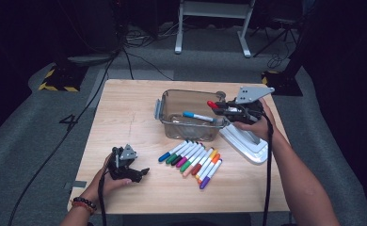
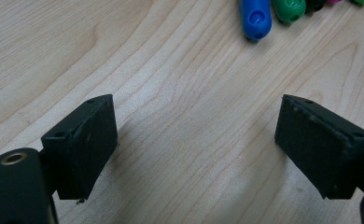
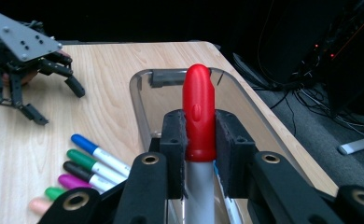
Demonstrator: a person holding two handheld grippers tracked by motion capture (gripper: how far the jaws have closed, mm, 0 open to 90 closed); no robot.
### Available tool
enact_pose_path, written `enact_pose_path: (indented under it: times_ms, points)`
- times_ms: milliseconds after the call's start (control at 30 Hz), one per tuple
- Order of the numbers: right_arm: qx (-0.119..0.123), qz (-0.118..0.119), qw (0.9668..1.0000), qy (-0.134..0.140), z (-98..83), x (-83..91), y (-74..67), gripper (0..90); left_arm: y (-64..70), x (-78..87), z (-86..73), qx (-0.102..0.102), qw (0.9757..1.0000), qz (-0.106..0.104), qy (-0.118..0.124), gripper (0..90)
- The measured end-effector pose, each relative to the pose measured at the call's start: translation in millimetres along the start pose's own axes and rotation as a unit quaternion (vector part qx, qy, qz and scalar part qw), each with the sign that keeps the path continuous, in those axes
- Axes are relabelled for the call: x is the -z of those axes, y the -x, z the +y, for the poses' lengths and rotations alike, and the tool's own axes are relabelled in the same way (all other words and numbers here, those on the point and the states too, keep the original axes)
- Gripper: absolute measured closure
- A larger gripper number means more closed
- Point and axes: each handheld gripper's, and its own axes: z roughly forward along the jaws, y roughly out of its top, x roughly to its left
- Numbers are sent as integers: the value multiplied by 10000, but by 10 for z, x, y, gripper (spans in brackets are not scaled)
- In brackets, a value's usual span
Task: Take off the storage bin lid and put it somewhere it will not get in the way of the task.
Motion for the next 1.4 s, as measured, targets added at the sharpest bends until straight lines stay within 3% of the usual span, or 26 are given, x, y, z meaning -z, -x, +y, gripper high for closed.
enact_pose_path:
  times_ms: [400,667,733,900,1067,1233,1400]
  points:
    - [16,50,9997,-224,249,-444,130,752,0,0,0,3,10000,1,1,134]
    - [63,147,9978,-650,244,-822,141,752,0,0,0,1,10000,1,0,134]
    - [39,189,9960,-876,183,-980,172,752,0,0,0,1,10000,2,0,134]
    - [-32,255,9923,-1211,68,-1143,216,752,0,0,0,1,10000,1,-1,134]
    - [-61,417,9879,-1491,-32,-1250,206,752,0,0,0,3,10000,0,2,134]
    - [27,602,9807,-1860,-115,-1342,154,751,0,0,0,2,10000,2,1,134]
    - [42,662,9771,-2022,-99,-1349,136,747,0,0,0,2,10000,2,1,134]
